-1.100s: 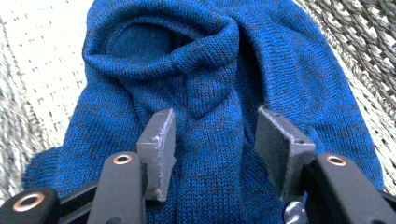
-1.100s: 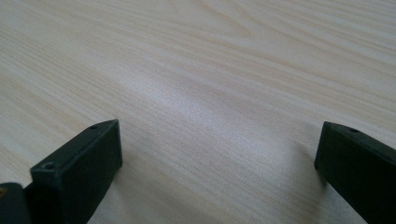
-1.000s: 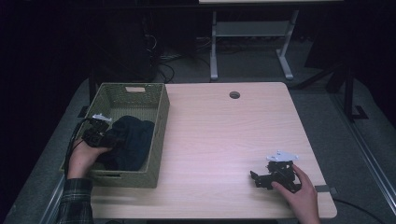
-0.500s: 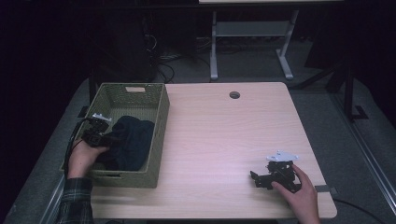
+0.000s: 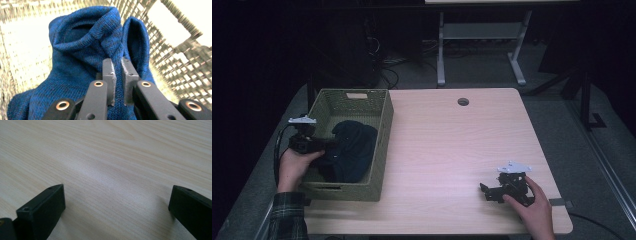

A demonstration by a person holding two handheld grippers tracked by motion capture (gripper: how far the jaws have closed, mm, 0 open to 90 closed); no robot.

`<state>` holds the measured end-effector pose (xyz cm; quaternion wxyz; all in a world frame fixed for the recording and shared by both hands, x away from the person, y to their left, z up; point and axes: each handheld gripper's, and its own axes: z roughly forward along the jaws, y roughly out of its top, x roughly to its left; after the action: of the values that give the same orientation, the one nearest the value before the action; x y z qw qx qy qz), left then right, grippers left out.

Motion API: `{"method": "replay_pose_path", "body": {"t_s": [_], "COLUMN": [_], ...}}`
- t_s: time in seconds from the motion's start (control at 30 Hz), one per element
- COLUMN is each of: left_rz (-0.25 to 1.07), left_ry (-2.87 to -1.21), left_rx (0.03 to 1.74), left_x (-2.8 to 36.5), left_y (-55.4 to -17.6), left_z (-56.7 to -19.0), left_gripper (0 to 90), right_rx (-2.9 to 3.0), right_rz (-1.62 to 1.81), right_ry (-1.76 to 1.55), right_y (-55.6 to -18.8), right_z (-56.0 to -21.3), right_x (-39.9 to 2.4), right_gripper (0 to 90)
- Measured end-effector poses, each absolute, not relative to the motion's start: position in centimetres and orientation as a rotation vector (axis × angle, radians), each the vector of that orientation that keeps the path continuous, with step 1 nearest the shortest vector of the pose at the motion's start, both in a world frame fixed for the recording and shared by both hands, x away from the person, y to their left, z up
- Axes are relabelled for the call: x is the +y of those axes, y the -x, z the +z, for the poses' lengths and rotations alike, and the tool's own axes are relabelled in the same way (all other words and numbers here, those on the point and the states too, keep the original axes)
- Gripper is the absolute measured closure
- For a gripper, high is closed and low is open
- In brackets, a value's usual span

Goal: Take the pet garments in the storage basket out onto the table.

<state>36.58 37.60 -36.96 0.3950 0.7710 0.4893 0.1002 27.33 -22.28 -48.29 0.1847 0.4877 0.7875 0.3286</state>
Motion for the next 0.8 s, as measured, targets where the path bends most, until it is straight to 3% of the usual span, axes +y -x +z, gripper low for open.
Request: {"method": "replay_pose_path", "body": {"t_s": [0.8], "left_rz": [0.355], "left_ry": [-1.775], "left_rx": [1.044], "left_x": [35.7], "left_y": [-34.8], "left_z": [-30.1], "left_gripper": [83.5], "right_rx": [2.219], "right_rz": [0.926], "right_ry": [-1.374], "right_y": [-27.3], "right_z": [-48.3], "right_x": [-22.3], "right_gripper": [0.4]}}
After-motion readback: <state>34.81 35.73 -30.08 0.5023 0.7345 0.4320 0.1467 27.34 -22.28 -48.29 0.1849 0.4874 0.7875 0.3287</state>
